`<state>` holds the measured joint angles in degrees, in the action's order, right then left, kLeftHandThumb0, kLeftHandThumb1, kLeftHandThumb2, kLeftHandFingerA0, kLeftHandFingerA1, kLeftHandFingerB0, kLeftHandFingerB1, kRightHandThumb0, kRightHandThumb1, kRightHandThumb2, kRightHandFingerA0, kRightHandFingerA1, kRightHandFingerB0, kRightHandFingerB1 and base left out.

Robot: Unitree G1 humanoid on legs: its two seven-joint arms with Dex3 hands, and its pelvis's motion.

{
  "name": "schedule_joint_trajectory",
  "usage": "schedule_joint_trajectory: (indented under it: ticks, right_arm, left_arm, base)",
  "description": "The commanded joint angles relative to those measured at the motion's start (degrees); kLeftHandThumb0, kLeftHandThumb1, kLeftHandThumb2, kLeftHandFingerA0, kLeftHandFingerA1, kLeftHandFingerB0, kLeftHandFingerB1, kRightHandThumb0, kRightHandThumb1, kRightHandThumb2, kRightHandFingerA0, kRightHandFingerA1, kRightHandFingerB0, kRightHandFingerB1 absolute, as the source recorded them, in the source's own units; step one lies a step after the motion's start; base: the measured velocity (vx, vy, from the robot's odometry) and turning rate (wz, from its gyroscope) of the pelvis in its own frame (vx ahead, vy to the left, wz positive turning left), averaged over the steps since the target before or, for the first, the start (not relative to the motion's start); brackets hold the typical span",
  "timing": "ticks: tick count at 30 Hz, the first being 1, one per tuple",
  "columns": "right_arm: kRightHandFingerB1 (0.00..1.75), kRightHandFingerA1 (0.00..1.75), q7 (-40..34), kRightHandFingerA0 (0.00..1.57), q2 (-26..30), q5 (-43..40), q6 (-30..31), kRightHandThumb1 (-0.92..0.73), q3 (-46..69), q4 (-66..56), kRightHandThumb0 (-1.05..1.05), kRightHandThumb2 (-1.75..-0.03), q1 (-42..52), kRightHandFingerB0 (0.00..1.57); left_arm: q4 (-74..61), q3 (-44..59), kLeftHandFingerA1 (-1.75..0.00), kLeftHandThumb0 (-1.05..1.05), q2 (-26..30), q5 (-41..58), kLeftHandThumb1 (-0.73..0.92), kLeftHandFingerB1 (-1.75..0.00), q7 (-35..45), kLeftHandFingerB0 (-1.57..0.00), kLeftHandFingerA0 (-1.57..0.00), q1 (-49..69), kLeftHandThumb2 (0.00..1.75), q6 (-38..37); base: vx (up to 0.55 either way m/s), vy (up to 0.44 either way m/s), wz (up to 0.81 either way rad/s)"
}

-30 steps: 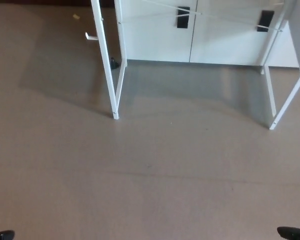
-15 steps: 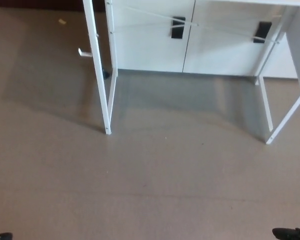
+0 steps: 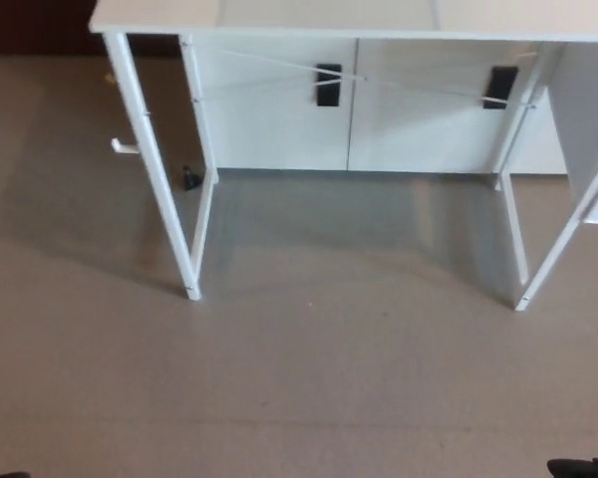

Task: The robot walk towards a table in front and then pushes a layer of a file tray back to its original position using its right hand

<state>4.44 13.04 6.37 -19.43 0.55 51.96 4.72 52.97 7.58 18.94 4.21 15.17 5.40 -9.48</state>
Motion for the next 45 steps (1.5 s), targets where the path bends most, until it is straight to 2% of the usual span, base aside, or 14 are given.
schedule_joint_trajectory:
  ticks: [1, 4, 17, 33, 45]
  right_arm:
    - [0.42, 0.47, -0.5, 0.63, 0.3, 0.1, -1.1, -0.63, 0.0, 0.8, -0.17, -0.58, -0.1, 0.49]
    - [0.42, 0.47, -0.7, 0.65, 0.1, -0.1, 0.1, -0.63, 0.1, 0.5, -0.19, -0.58, -0.2, 0.50]
    - [0.41, 0.46, -0.8, 0.64, 0.1, 0.1, -0.2, -0.63, 0.1, 1.0, -0.18, -0.58, -0.4, 0.50]
    - [0.42, 0.47, -0.5, 0.64, 0.4, 0.1, -0.7, -0.64, 0.0, 1.2, -0.18, -0.59, -0.8, 0.49]
    - [0.42, 0.49, -0.8, 0.66, 0.5, 0.6, -1.2, -0.64, -0.6, 1.7, -0.17, -0.59, -1.2, 0.49]
  left_arm:
    - [0.4, -0.1, -0.43, -0.12, 0.5, -1.5, 0.60, -0.35, -1.4, -0.35, -0.56, 0.3, 0.57, -2.9]
    - [1.0, -1.3, -0.40, -0.10, 0.2, -3.7, 0.61, -0.35, -4.3, -0.36, -0.49, -0.1, 0.57, -4.5]
    - [1.7, -1.6, -0.40, -0.13, -0.3, -3.5, 0.60, -0.35, -5.5, -0.35, -0.49, 0.2, 0.57, -6.4]
    - [2.0, -1.4, -0.41, -0.12, -0.3, -3.9, 0.59, -0.36, -5.8, -0.37, -0.54, -0.8, 0.57, -6.8]
    - [2.3, -0.9, -0.42, -0.12, -0.2, -3.6, 0.60, -0.36, -5.1, -0.38, -0.55, -0.9, 0.57, -6.9]
  base:
    - [0.10, -0.116, -0.02]
    - [0.10, -0.072, -0.06]
    - [0.14, 0.028, 0.04]
    - [0.25, -0.181, 0.10]
    - [0.37, 0.138, -0.20]
